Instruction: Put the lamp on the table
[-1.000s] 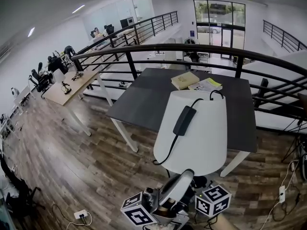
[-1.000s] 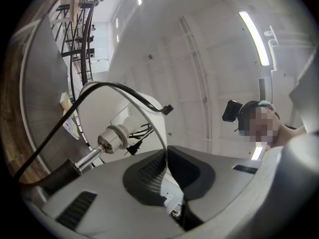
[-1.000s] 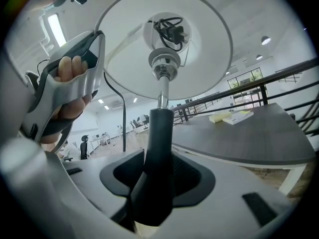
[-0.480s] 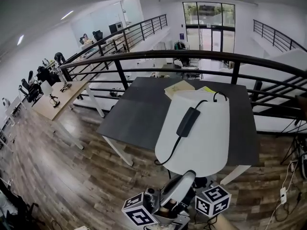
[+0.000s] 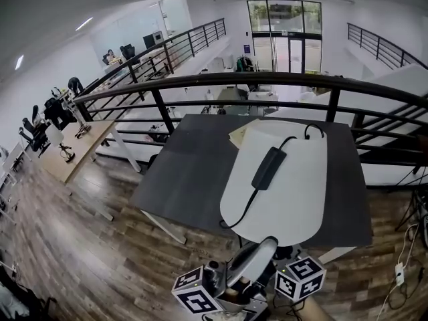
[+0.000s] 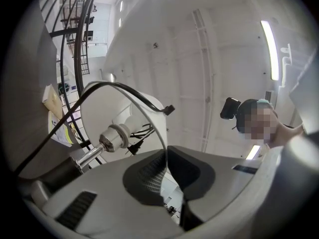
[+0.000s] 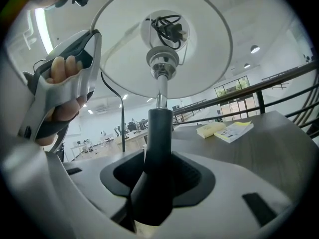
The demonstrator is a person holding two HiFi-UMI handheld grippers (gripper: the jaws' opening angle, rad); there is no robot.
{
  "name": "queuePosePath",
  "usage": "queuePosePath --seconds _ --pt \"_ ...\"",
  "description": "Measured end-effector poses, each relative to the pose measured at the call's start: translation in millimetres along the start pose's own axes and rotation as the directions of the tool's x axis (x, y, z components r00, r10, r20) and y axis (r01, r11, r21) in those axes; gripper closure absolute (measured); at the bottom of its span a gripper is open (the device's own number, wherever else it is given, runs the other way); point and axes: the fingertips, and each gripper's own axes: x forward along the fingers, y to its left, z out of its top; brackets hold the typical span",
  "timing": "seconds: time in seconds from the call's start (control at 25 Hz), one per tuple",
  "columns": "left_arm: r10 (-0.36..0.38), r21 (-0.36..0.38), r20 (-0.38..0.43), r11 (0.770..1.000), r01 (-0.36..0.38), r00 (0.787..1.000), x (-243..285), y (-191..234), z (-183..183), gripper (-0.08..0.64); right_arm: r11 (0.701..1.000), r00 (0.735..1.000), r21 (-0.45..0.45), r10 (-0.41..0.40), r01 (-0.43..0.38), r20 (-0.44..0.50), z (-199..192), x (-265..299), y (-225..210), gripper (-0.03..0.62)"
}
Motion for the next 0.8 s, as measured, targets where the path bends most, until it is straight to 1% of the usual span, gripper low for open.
queuePosePath --seconds 0.16,0.52,0.68,0.8 --pt "-0.003 -0.016 -0.012 1.0 0.002 1.0 7.0 24.5 12.3 0.534 1.0 1.0 0.01 -0.015 0.015 -0.006 4.0 23.6 -13.5 0.402" --pt "-0.01 -0.064 -0.024 0.998 0.008 1.0 24.8 66.6 22.3 0.534 0.998 0.998 0.021 -0.062 0.063 -0.027 8.6 46.1 -50.5 0.402" --pt "-0.007 -0.089 -0.037 0.996 0.003 0.999 37.5 89.9 22.1 0.534 0.996 0.995 0.03 -0.086 0.087 -0.041 10.8 57.8 -74.6 0.402" --pt "0.004 -0.093 -0.048 0.996 -0.008 0.999 52.8 108.3 20.4 0.534 0.995 0.995 0.041 -0.092 0.093 -0.043 15.2 66.3 -95.8 0.402"
